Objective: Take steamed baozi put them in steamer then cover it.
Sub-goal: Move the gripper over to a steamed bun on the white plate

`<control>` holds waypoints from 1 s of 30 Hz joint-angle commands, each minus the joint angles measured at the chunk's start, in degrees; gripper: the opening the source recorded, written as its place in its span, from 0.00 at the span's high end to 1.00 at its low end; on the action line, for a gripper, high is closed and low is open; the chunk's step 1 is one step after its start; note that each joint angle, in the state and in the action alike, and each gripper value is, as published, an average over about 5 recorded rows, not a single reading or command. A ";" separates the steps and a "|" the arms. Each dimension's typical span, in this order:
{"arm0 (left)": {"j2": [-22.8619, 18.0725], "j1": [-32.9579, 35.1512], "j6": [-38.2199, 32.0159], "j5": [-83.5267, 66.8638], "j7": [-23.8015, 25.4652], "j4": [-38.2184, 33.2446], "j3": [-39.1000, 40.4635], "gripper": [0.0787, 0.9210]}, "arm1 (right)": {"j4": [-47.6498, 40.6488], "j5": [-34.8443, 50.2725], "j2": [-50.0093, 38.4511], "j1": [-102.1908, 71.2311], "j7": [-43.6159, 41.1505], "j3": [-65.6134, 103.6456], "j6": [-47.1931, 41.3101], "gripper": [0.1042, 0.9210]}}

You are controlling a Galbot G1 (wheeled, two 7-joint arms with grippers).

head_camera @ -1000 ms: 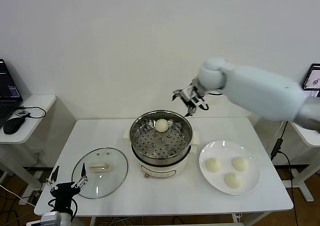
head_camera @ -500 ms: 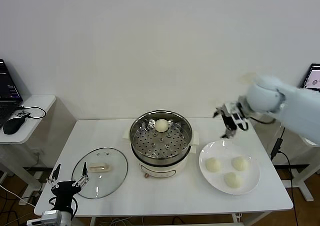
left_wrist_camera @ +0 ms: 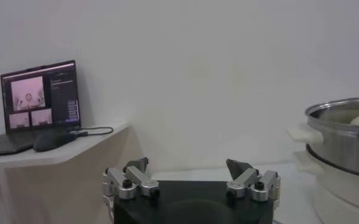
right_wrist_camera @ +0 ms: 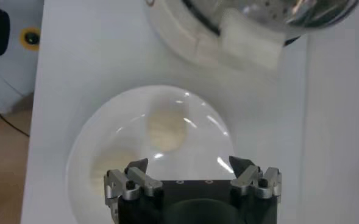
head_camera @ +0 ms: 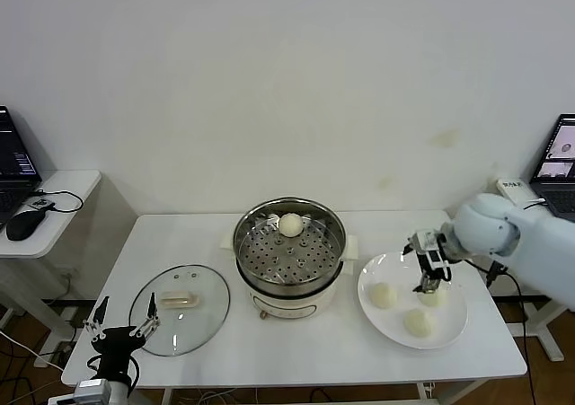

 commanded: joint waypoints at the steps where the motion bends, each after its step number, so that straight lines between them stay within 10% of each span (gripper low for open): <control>1: 0.17 0.01 -0.08 -0.04 0.04 0.53 -0.32 0.12 | -3.16 -3.25 1.71 -10.47 0.28 5.42 -0.76 0.12; 30: 0.27 -1.12 -0.11 -0.28 0.05 2.08 -0.96 0.12 | -14.31 -6.42 14.47 -14.54 2.23 8.63 0.67 0.12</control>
